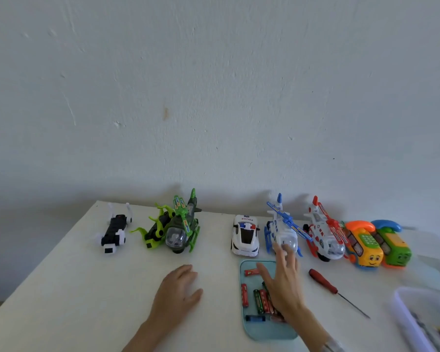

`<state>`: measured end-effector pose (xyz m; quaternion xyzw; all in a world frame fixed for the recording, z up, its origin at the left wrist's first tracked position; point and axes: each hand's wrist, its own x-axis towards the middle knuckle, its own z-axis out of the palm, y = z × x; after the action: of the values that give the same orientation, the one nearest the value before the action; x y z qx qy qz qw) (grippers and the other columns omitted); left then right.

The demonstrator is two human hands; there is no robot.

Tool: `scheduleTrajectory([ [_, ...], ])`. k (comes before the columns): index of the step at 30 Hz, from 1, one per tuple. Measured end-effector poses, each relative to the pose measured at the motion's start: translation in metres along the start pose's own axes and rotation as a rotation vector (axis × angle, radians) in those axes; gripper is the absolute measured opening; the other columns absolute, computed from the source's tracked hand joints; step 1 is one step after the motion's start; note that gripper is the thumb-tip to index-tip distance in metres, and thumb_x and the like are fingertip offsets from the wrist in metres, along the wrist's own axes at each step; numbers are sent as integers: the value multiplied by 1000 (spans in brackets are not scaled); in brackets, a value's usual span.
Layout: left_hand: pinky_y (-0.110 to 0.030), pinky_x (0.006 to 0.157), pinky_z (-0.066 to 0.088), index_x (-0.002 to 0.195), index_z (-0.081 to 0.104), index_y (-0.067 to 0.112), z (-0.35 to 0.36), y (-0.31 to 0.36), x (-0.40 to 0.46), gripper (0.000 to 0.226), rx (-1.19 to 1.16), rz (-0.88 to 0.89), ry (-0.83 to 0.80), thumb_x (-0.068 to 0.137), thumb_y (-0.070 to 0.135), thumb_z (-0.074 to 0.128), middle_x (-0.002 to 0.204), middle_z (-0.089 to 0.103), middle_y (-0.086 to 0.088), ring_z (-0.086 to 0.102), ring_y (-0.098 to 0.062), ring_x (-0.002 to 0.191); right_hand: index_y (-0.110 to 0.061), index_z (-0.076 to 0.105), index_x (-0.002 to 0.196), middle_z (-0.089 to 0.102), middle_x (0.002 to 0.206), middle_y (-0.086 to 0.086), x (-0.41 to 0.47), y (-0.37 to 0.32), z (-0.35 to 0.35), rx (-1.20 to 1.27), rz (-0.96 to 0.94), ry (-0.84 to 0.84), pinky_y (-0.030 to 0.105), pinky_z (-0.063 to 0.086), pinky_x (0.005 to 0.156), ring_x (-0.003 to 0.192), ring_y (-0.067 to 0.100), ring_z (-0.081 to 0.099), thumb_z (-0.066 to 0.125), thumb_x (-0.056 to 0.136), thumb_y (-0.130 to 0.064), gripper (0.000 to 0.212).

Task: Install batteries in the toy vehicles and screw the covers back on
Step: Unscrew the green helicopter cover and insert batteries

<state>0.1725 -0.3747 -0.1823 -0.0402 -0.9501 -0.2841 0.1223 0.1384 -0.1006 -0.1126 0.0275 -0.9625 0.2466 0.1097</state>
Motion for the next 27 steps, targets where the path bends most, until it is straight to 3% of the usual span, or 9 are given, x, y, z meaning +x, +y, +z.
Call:
scheduleTrajectory([
  [3,-31,73,48,101,62,9,-18,9,13,40,-63,-52,369,68,25,79,102,58,1,56,-27,94,-17,49,128,47,132,11,-26,50,-7,-79,106,179,47,41,93,117,28,42,45,88,-51,52],
  [5,-43,70,48,106,56,1,-31,15,31,61,-9,-138,491,56,9,90,100,58,-14,50,-33,90,-19,50,128,48,135,10,-37,71,-13,-168,195,210,47,39,95,121,29,40,43,89,-49,50],
  [7,-49,73,46,111,55,-6,-43,18,53,76,79,-205,453,50,18,93,101,57,-22,51,-40,92,-20,37,142,36,148,6,-40,81,-16,-207,303,116,42,28,107,135,25,30,47,93,-46,56],
  [9,-49,72,48,112,56,-6,-51,20,71,82,140,-288,288,49,31,93,103,59,-25,55,-43,93,-19,30,146,32,150,4,-41,82,-17,-253,354,53,40,23,111,139,24,26,49,92,-46,63],
  [13,-42,67,48,115,52,-2,-58,25,92,71,179,-394,141,70,46,80,108,61,-20,57,-39,100,-10,56,128,55,131,13,-39,84,-8,-264,358,52,50,40,99,124,35,48,73,77,-35,59],
  [18,-38,61,48,109,44,0,-56,24,106,56,129,-458,84,84,43,68,103,61,-17,60,-37,91,-21,38,142,37,147,2,-42,79,-15,-307,351,59,40,26,110,138,23,30,50,90,-48,60],
  [21,-39,63,49,103,49,-1,-64,26,103,50,18,-448,155,84,40,70,95,65,-16,61,-35,86,-25,31,144,30,150,-1,-39,80,-15,-309,344,56,37,23,113,140,20,24,42,93,-51,59],
  [24,-37,60,45,101,53,1,-82,41,93,48,-154,-426,204,83,42,70,88,65,-11,60,-32,82,-21,44,137,42,143,2,-39,81,-14,-294,347,80,40,30,108,134,24,34,53,88,-47,56],
  [27,-43,67,55,92,60,8,-106,68,80,45,-506,-473,179,75,48,73,85,66,-8,64,-28,80,-16,59,122,55,129,7,-40,87,-8,-300,340,112,45,40,97,122,28,49,68,79,-41,51],
])
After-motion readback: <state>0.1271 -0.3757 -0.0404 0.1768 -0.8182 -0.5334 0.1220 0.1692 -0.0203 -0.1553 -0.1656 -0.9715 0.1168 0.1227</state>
